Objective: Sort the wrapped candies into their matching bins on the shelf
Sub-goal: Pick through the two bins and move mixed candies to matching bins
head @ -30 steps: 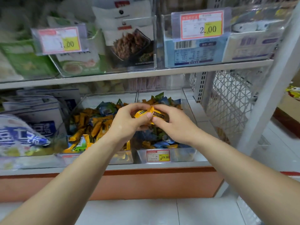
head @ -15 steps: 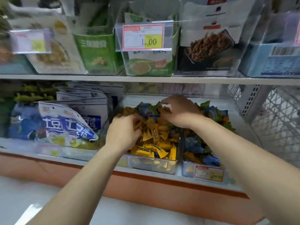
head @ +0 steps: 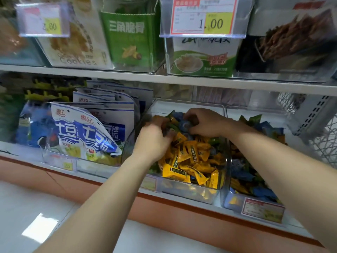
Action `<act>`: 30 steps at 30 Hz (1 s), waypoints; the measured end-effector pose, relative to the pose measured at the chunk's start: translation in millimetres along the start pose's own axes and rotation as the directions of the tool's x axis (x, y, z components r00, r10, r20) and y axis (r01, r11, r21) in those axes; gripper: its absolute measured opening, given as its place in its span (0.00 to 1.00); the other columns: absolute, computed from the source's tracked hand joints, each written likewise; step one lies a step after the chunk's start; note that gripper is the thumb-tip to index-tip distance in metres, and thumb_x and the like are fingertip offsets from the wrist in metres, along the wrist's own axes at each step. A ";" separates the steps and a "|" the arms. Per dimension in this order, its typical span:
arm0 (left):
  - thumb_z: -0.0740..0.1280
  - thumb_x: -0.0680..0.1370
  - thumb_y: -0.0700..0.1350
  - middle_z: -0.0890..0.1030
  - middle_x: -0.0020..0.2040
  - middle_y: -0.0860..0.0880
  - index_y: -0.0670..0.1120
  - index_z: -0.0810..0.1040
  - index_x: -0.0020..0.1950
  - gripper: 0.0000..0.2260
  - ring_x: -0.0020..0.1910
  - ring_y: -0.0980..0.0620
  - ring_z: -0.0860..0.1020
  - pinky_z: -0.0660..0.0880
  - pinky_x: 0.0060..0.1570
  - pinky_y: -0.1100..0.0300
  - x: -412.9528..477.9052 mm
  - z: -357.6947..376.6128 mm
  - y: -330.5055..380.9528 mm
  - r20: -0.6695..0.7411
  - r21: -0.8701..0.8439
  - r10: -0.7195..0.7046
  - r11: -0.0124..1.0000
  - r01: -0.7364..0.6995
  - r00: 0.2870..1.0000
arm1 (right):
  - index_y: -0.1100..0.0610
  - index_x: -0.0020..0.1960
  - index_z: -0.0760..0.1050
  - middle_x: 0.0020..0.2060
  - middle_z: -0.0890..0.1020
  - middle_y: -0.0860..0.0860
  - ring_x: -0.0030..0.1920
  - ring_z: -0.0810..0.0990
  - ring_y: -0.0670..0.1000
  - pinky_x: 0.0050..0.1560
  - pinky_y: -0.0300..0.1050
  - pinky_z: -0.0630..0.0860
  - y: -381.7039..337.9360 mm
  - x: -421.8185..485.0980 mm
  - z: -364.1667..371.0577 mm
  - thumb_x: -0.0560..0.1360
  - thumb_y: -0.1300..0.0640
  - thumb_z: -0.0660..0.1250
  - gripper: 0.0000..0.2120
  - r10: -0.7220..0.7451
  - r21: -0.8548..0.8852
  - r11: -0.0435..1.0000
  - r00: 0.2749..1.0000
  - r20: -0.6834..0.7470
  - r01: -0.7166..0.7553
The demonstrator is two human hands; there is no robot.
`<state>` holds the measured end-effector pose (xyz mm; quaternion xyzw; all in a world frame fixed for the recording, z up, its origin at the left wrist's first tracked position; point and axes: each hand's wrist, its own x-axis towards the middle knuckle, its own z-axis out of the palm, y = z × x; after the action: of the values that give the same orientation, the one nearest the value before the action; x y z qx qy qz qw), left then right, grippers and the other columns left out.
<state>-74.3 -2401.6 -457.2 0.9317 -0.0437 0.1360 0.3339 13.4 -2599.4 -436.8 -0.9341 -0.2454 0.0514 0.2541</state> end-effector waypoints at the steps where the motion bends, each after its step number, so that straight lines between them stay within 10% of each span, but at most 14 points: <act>1: 0.69 0.78 0.51 0.80 0.62 0.47 0.51 0.74 0.70 0.20 0.60 0.46 0.78 0.75 0.56 0.56 1.7 0.9 -0.9 0.048 -0.006 0.002 1.000 -0.002 0.999 | 0.48 0.67 0.71 0.55 0.76 0.46 0.53 0.76 0.47 0.48 0.42 0.70 -2.1 -1.5 0.7 0.74 0.53 0.72 0.23 -0.004 0.065 0.998 1.000 0.021 0.002; 13: 0.74 0.75 0.46 0.81 0.49 0.53 0.56 0.77 0.52 0.09 0.48 0.50 0.80 0.76 0.42 0.61 -0.2 6.7 -13.0 -0.005 -0.240 -0.074 0.968 0.071 0.997 | 0.48 0.68 0.70 0.58 0.76 0.48 0.55 0.76 0.50 0.56 0.48 0.76 -16.5 -8.8 -10.9 0.70 0.46 0.77 0.30 0.055 -0.156 0.988 0.962 0.267 -0.013; 16: 0.74 0.75 0.42 0.83 0.47 0.50 0.56 0.76 0.46 0.10 0.45 0.46 0.82 0.80 0.47 0.50 0.9 7.1 -11.1 -0.034 -0.338 -0.108 0.937 0.090 0.994 | 0.48 0.62 0.71 0.50 0.74 0.43 0.50 0.74 0.48 0.46 0.42 0.71 -15.5 -10.3 -7.0 0.70 0.46 0.76 0.25 0.007 -0.140 0.990 0.980 0.199 0.022; 20: 0.75 0.73 0.43 0.83 0.43 0.57 0.57 0.77 0.42 0.10 0.46 0.60 0.80 0.78 0.47 0.59 2.5 0.8 -5.3 -0.187 -0.359 -0.109 0.933 0.035 0.976 | 0.55 0.48 0.74 0.41 0.77 0.50 0.41 0.75 0.50 0.36 0.42 0.67 -13.1 -11.8 -8.4 0.73 0.52 0.74 0.11 -0.037 -0.077 0.996 0.999 0.021 0.039; 27: 0.76 0.73 0.48 0.82 0.40 0.57 0.55 0.79 0.45 0.06 0.41 0.64 0.80 0.74 0.40 0.70 -0.2 -17.1 23.7 -0.319 -0.406 -0.143 0.914 0.002 0.937 | 0.44 0.51 0.75 0.46 0.79 0.40 0.47 0.77 0.36 0.45 0.29 0.71 -15.8 -36.5 -23.8 0.78 0.53 0.68 0.05 -0.039 0.190 0.978 0.973 -0.226 0.083; 30: 0.75 0.74 0.51 0.82 0.42 0.57 0.56 0.77 0.46 0.07 0.41 0.63 0.79 0.75 0.40 0.69 -10.7 -16.5 52.5 -0.346 -0.431 -0.101 0.900 -0.063 0.933 | 0.44 0.57 0.74 0.52 0.81 0.45 0.51 0.81 0.46 0.48 0.42 0.78 -3.9 -68.9 -29.0 0.77 0.49 0.69 0.09 0.177 0.469 0.883 0.907 -0.382 0.025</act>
<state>-97.3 -2431.8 -416.0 0.7932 -0.0018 0.2877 0.5367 -42.2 -2642.9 -411.8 -0.8446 -0.1287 -0.0802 0.5135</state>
